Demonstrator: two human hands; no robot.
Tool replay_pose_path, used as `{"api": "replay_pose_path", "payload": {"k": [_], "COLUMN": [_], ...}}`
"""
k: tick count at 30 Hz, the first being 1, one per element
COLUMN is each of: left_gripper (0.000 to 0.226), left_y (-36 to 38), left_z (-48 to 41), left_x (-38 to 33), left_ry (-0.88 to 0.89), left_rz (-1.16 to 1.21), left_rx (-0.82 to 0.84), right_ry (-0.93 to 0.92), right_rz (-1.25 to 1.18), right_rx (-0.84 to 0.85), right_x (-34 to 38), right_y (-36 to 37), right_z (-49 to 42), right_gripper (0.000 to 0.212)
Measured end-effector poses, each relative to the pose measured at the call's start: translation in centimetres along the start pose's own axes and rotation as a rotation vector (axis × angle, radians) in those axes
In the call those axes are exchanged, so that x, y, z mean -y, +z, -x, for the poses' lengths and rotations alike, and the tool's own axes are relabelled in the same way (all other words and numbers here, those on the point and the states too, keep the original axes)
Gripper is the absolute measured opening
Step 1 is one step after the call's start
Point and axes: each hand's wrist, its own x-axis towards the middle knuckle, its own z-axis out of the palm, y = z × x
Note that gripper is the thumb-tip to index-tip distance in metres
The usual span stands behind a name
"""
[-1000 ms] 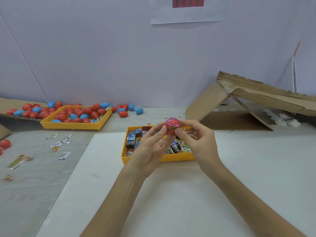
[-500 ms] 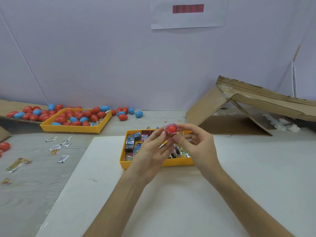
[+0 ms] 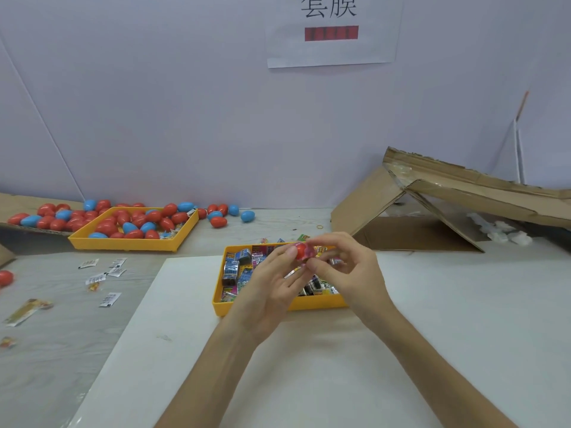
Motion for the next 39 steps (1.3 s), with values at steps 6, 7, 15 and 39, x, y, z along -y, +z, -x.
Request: {"api": "replay_pose_path", "payload": {"k": [6, 7, 15, 39], "left_gripper": [0.039, 0.041, 0.041, 0.039], "left_y": [0.46, 0.52, 0.48, 0.12], "left_z": [0.19, 0.22, 0.34, 0.28], "left_x": [-0.27, -0.18, 0.22, 0.19], "left_ry": [0.017, 0.026, 0.036, 0.099], "left_rz": [0.005, -0.008, -0.022, -0.121], "left_rx": [0.036, 0.045, 0.100, 0.188], "right_ry": [0.308, 0.332, 0.374, 0.296], "right_rz": [-0.316, -0.343, -0.564, -0.640], "right_rx": [0.085, 0.104, 0.172, 0.198], "right_x": [0.45, 0.46, 0.65, 0.70], "right_y": [-0.47, -0.36, -0.32, -0.59], "right_z": [-0.32, -0.29, -0.15, -0.27], "right_gripper": [0.040, 0.044, 0.027, 0.019]}}
